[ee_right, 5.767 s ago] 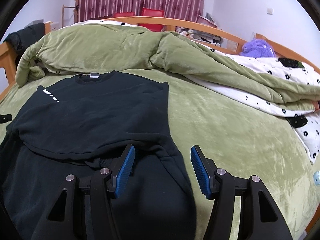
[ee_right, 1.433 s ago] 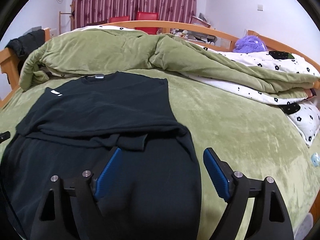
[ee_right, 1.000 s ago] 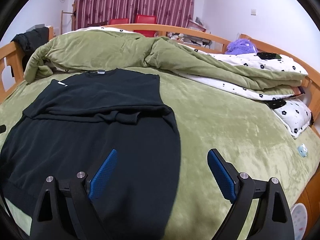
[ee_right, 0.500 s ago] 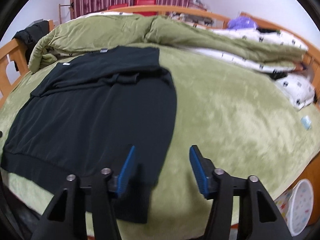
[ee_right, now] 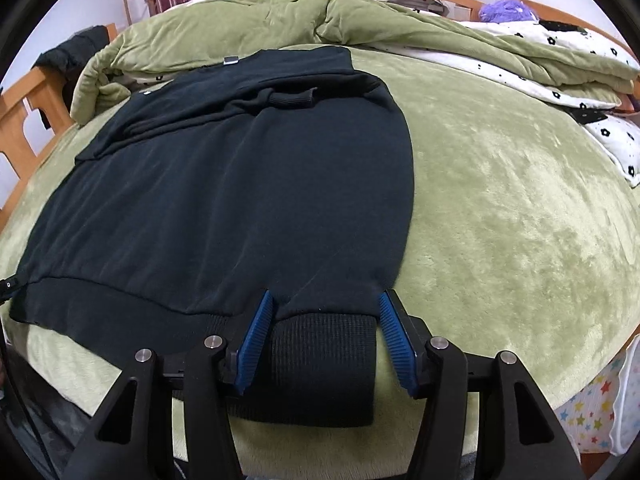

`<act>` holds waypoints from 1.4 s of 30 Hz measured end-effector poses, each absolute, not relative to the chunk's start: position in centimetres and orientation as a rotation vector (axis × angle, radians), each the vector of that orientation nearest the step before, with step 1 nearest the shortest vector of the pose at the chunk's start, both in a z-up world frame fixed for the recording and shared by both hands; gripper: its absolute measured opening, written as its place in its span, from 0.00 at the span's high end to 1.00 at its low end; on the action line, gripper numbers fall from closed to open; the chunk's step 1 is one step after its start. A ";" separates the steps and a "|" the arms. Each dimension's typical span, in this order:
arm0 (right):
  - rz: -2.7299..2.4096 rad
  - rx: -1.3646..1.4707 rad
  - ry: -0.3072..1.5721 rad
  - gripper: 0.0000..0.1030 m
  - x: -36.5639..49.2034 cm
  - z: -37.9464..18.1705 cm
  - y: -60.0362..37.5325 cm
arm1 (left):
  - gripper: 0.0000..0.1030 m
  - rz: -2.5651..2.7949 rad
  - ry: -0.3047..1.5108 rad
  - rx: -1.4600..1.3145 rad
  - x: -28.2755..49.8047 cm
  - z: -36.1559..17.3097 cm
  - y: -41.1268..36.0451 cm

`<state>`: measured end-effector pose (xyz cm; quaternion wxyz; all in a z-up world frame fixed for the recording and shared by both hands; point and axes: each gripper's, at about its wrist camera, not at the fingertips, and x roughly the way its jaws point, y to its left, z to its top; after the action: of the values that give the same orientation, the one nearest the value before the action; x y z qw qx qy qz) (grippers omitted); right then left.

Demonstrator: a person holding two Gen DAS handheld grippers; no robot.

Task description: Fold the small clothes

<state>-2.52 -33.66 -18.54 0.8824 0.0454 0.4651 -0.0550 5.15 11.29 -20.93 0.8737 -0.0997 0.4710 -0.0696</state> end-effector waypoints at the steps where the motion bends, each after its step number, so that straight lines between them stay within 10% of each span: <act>1: -0.124 0.083 0.969 0.46 -2.3 -18.7 -33.5 | 0.36 -0.141 0.979 -0.199 5.2 -20.9 11.1; 42: -0.154 0.099 0.932 0.43 -2.5 -19.9 -33.6 | 0.38 -0.107 0.944 -0.166 4.5 -21.1 10.6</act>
<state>-2.52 -33.62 -19.90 0.8893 0.0477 0.4488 -0.0741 4.51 10.56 -21.06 0.8860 -0.0800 0.4539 -0.0513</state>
